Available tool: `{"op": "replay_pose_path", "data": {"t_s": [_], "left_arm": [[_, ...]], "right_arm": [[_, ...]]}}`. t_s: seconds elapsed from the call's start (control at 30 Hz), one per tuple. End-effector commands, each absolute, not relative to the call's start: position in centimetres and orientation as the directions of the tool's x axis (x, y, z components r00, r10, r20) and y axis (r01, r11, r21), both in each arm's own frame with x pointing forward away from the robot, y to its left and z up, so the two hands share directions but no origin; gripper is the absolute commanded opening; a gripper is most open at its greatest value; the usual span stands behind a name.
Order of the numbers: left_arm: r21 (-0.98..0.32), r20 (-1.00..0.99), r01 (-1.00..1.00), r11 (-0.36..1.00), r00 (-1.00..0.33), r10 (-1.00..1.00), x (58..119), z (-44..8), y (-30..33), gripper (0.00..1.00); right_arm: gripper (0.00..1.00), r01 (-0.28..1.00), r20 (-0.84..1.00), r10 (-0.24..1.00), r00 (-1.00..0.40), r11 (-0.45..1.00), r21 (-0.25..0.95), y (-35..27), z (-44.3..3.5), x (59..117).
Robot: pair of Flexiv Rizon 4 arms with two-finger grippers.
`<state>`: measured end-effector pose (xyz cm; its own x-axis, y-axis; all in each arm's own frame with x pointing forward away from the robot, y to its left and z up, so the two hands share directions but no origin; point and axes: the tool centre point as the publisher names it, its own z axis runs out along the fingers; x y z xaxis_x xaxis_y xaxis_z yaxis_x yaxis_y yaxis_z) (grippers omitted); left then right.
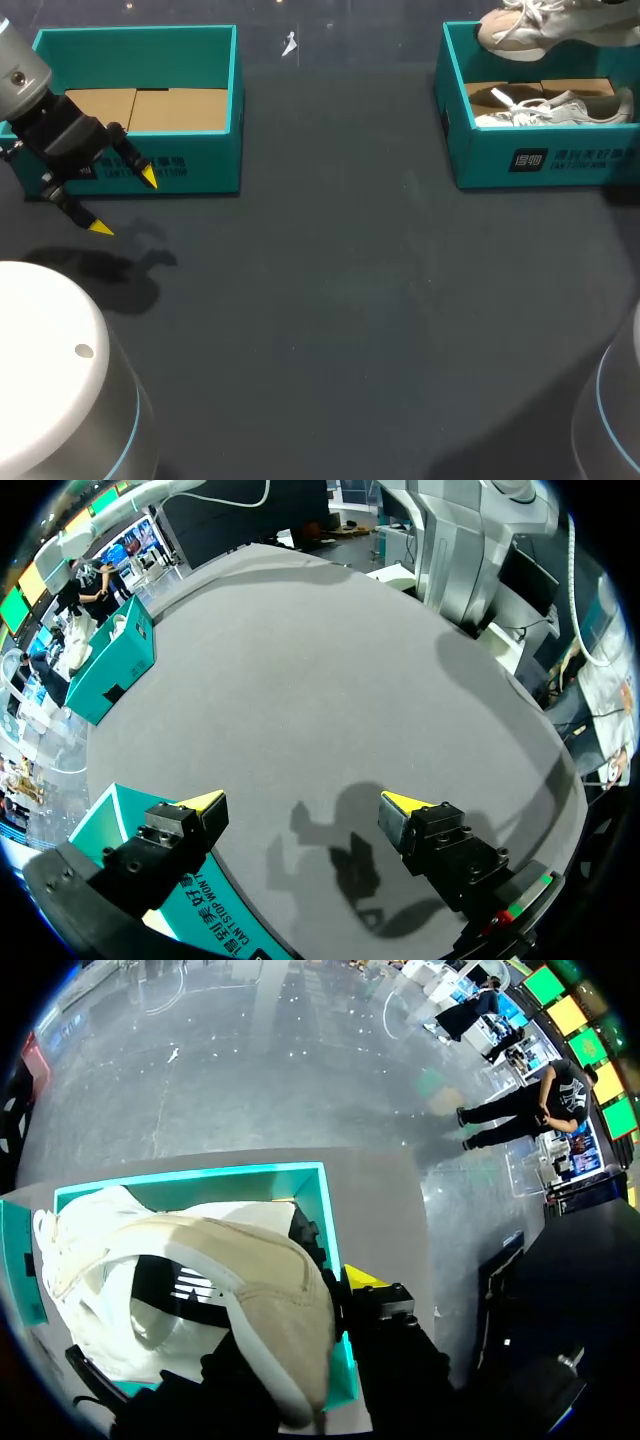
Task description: Take the shoe out of the shoebox, open the shoe tongue, remove and reinsert the insole, then place the shoe into the shoebox
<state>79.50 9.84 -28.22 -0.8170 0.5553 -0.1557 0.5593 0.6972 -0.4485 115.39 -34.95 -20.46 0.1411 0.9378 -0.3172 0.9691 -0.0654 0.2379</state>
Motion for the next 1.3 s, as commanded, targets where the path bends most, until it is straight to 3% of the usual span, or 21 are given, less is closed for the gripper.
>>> {"op": "replay_pose_path", "data": {"t_s": [0.03, 1.3], "left_arm": [[-0.447, -0.156, 0.560, 0.698, -0.816, 0.556, 79.4, -28.2, 9.9, 1.00], [-0.447, -0.156, 0.560, 0.698, -0.816, 0.556, 79.4, -28.2, 9.9, 1.00]], "right_arm": [[0.00, 0.967, -0.324, 0.934, 0.152, -0.072, 0.246, -34.7, -20.8, 114.9], [0.00, 0.979, -0.318, 0.935, 0.155, -0.103, 0.175, -33.2, -27.5, 115.1]]}}
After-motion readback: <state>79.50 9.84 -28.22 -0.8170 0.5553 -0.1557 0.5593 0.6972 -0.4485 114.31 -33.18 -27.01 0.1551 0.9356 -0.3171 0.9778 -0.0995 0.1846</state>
